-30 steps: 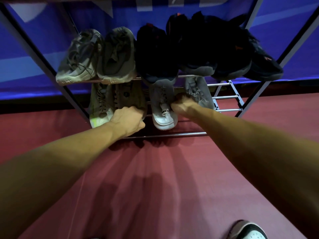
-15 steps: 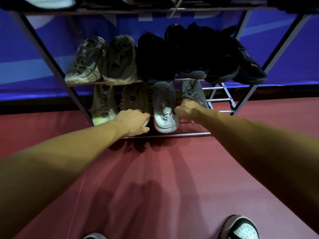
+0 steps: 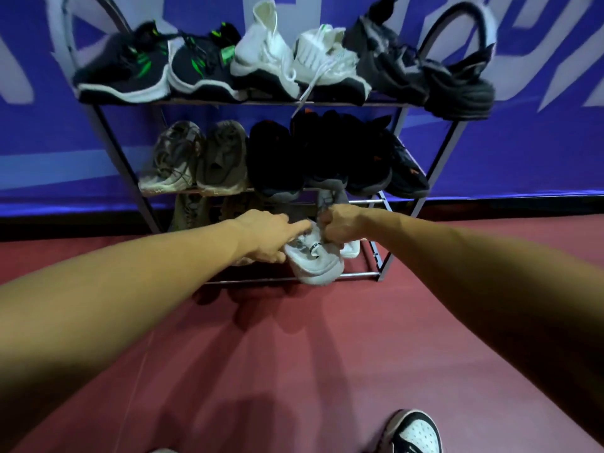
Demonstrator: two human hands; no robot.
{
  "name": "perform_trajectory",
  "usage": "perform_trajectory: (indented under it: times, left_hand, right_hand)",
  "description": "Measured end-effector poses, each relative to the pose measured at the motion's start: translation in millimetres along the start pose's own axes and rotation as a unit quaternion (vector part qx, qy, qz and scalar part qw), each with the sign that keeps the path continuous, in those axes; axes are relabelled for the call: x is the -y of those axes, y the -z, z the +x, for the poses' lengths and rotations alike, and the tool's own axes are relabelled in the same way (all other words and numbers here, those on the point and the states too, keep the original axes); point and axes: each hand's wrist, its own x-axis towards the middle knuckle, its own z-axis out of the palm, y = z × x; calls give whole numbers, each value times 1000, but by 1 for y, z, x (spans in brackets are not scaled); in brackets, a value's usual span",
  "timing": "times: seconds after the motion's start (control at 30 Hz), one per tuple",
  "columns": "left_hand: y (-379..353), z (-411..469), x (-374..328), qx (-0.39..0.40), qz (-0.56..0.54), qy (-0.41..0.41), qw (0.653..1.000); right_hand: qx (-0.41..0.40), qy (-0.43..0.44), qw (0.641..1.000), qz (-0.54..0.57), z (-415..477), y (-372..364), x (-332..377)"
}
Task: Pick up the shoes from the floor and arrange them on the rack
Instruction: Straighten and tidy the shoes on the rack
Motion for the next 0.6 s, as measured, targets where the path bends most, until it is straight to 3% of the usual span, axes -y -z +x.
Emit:
perform_trajectory:
  times: [0.13, 0.27, 0.37, 0.47, 0.6]
  left_hand:
    - [34, -15, -7, 72, -77, -5, 994]
    - [51, -26, -23, 86, -114, 30, 989]
    - [42, -30, -24, 119, -88, 52, 988]
    - [27, -38, -20, 190, -154, 57, 968]
    - [20, -47, -18, 198, -185, 47, 961]
  right_hand:
    - [47, 25, 996, -72, -30, 21, 12]
    - [38, 70, 990, -119, -44, 30, 22]
    - [23, 107, 989, -95, -43, 23, 26]
    - [11, 125, 991, -55, -42, 13, 23]
    - [-32, 130, 990, -32, -46, 11, 22]
